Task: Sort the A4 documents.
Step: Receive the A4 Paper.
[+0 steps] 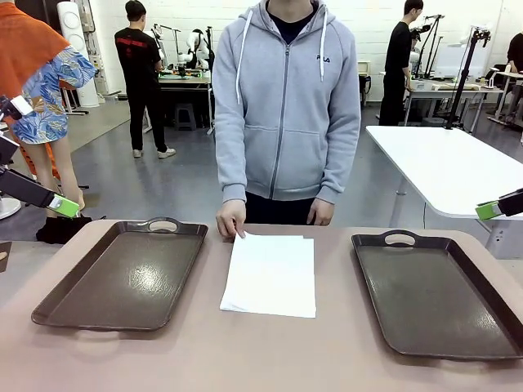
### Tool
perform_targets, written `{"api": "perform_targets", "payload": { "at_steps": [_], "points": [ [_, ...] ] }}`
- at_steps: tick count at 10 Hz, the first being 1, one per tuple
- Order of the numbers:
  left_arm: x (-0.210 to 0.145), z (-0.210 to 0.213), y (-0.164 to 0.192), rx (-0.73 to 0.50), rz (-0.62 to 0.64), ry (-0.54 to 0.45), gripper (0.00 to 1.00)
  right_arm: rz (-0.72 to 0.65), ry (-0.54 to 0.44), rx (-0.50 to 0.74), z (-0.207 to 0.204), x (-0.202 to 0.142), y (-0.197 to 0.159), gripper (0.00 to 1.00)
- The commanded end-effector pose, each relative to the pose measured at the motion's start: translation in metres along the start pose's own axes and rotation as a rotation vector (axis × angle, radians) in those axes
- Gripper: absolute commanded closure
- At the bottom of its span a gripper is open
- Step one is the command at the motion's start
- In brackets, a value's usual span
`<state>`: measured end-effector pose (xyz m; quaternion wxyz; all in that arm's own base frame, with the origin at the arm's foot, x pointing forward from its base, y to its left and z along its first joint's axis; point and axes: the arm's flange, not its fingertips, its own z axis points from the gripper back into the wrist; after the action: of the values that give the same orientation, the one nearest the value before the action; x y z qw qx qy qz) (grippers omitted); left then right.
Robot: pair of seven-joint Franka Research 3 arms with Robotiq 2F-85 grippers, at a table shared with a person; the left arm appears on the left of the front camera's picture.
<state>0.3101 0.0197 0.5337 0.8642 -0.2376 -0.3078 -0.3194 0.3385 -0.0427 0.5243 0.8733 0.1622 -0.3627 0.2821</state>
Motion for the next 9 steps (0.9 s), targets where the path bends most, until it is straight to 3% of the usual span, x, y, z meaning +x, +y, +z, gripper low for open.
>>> {"api": "perform_targets", "payload": {
  "at_steps": [1, 9],
  "points": [
    [-0.0006, -0.0014, 0.0022, -0.011, -0.006, -0.003, 0.0, 0.003, -0.005, 0.005, -0.0002, -0.0001, -0.0003, 0.0],
    [-0.0006, -0.0014, 0.0022, -0.011, -0.006, -0.003, 0.0, 0.003, -0.005, 0.005, -0.0002, -0.0001, -0.0003, 0.0]
  ]
}}
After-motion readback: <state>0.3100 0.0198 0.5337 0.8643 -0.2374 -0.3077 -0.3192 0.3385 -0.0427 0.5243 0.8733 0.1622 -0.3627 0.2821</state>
